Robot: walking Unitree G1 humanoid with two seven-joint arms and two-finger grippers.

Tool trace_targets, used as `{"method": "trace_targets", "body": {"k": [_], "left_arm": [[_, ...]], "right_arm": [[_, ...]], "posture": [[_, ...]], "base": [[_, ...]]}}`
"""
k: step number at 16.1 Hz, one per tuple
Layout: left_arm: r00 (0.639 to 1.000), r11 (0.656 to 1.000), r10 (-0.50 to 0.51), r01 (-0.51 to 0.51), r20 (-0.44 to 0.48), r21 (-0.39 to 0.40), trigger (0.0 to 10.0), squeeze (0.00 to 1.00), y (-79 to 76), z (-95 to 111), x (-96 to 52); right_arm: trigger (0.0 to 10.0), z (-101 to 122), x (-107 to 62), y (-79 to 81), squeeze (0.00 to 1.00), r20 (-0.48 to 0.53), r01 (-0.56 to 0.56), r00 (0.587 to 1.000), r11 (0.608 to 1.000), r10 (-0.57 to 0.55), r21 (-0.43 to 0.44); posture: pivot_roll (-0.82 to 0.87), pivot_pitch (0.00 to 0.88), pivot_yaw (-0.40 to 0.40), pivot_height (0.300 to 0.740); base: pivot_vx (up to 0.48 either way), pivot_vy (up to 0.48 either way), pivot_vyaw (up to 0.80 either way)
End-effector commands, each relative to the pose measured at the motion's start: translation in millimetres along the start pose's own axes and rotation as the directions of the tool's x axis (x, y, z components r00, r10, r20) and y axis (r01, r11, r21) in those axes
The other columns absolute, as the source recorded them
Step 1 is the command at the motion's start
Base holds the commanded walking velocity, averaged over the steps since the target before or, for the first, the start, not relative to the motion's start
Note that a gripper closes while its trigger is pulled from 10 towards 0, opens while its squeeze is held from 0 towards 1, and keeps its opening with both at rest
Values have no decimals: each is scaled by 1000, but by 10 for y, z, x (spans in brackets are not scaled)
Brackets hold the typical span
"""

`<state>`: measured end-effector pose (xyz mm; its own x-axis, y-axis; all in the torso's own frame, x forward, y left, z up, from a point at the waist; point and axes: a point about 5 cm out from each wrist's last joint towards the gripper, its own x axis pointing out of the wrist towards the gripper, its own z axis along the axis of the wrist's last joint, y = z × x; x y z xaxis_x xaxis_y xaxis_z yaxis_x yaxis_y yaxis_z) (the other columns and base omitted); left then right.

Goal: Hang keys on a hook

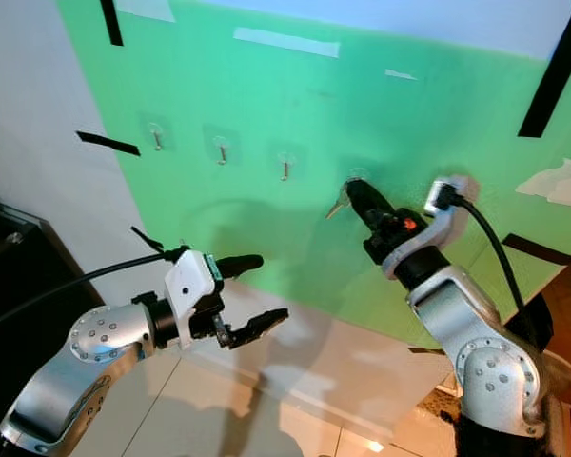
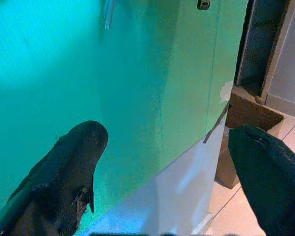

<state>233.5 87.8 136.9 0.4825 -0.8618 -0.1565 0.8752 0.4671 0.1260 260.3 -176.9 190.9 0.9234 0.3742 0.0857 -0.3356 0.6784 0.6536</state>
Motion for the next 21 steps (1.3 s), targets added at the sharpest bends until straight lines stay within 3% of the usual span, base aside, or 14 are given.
{"method": "trace_targets", "body": {"k": [1, 4, 7, 9, 11, 13, 15, 21], "left_arm": [[1000, 1000, -4, 4, -2, 10, 10000, 322, 11, 28, 14], [1000, 1000, -2, 2, -3, 9, 10000, 325, 11, 26, 8], [1000, 1000, -2, 2, -3, 10, 10000, 322, 12, 24, 6], [1000, 1000, -2, 2, -3, 12, 10000, 322, 13, 23, 4], [1000, 1000, -1, 1, -5, 15, 10000, 322, 12, 21, -7], [1000, 1000, -7, 7, -7, 18, 10000, 322, 12, 24, -11], [1000, 1000, -9, 9, -7, 19, 10000, 322, 10, 25, -12], [1000, 1000, -14, 15, -8, 18, 10000, 322, 1, 22, -18]], "right_arm": [[10000, 88, -71, -156, 0, 44, 98, 994, 995, -99, 29], [10000, 45, -112, -246, 0, 39, 134, 989, 985, -139, 109], [10000, 52, -119, -241, 0, 35, 131, 990, 985, -136, 109], [10000, 73, -103, -151, 0, 33, 75, 997, 996, -76, 40], [10000, 85, -99, 37, 0, -12, -41, 999, 988, 40, -149], [10000, 77, -131, 244, 0, -50, -206, 978, 963, 200, -173], [10000, 28, -158, 323, 0, -97, -270, 962, 942, 255, -200], [10000, -32, -176, 216, 0, -95, -216, 975, 956, 200, -201]], "posture": [[-85, 0, 4, 740], [-84, 0, 5, 740], [-85, 0, 6, 740], [-85, 0, 6, 740], [-84, 0, 10, 740], [-82, 0, 9, 740], [-82, 0, 9, 740], [-81, 0, 8, 740]], "base": [[0, 0, 0], [0, 0, 0], [0, 0, 0], [0, 0, 0], [0, 0, 0], [0, 0, 0], [0, 0, 0], [0, 0, 0]]}}
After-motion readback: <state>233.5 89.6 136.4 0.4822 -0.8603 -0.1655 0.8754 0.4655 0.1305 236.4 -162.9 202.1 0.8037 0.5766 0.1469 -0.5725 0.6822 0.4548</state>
